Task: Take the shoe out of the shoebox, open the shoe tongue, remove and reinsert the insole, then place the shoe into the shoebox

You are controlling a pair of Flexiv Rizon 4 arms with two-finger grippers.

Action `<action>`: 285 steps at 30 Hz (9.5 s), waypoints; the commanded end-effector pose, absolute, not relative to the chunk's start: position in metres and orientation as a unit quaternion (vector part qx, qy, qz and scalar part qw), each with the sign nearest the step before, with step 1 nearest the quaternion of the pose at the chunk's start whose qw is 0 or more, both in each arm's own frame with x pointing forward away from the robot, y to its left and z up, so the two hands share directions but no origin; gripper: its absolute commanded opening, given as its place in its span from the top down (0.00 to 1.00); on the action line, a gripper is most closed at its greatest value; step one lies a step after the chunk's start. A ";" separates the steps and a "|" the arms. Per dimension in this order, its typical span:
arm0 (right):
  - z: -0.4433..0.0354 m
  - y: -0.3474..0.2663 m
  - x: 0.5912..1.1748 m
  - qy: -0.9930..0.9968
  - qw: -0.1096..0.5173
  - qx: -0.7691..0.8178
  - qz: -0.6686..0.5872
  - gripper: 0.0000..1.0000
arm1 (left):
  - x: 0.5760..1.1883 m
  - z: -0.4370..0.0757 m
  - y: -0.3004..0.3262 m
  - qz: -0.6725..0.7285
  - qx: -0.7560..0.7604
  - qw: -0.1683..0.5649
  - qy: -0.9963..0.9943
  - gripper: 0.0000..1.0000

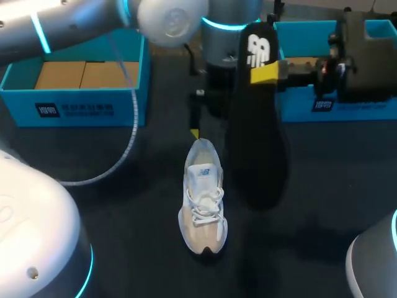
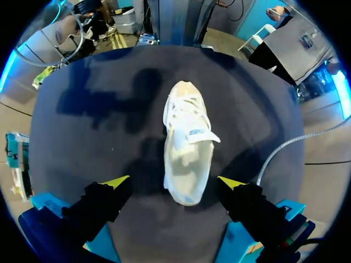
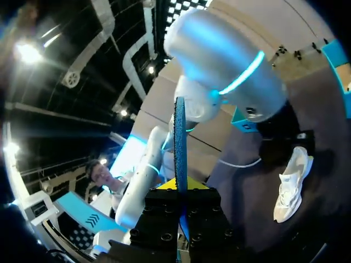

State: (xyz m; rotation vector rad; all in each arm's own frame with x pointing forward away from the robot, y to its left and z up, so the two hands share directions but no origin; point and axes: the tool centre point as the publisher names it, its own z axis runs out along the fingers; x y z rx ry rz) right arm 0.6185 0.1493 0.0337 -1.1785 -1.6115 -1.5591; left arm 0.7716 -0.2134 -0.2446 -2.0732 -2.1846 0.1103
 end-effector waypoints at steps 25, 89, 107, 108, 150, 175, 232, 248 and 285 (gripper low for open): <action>0.017 0.059 0.718 -0.347 0.280 -0.617 -0.648 1.00 | 0.751 -0.082 -0.184 0.273 -0.683 -0.312 -0.602 0.00; 0.004 0.082 0.764 -0.400 0.413 -0.613 -0.542 1.00 | 0.732 -0.047 -0.184 0.335 -0.628 -0.493 -0.501 0.00; -0.024 0.137 0.783 -0.440 0.485 -0.610 -0.447 1.00 | 0.737 -0.024 -0.213 0.395 -0.539 -0.541 -0.511 0.00; -0.024 0.138 0.783 -0.440 0.485 -0.610 -0.447 1.00 | 0.737 -0.024 -0.215 0.397 -0.537 -0.541 -0.511 0.00; -0.035 0.148 0.763 -0.439 0.421 -0.600 -0.520 0.00 | 0.725 -0.034 -0.236 0.452 -0.533 -0.517 -0.495 1.00; -0.033 0.070 0.684 -0.506 0.399 -0.535 -0.546 0.00 | 0.719 -0.020 -0.212 0.503 -0.498 -0.498 -0.501 1.00; -0.030 0.060 0.677 -0.499 0.423 -0.520 -0.549 0.00 | 0.702 -0.009 -0.223 0.658 0.246 0.233 -0.673 1.00; -0.030 0.060 0.677 -0.499 0.423 -0.520 -0.549 0.00 | 0.703 -0.009 -0.223 0.662 0.228 0.233 -0.675 1.00; -0.030 0.060 0.677 -0.499 0.423 -0.520 -0.549 0.00 | 0.713 -0.049 -0.224 0.600 0.346 0.384 -0.610 1.00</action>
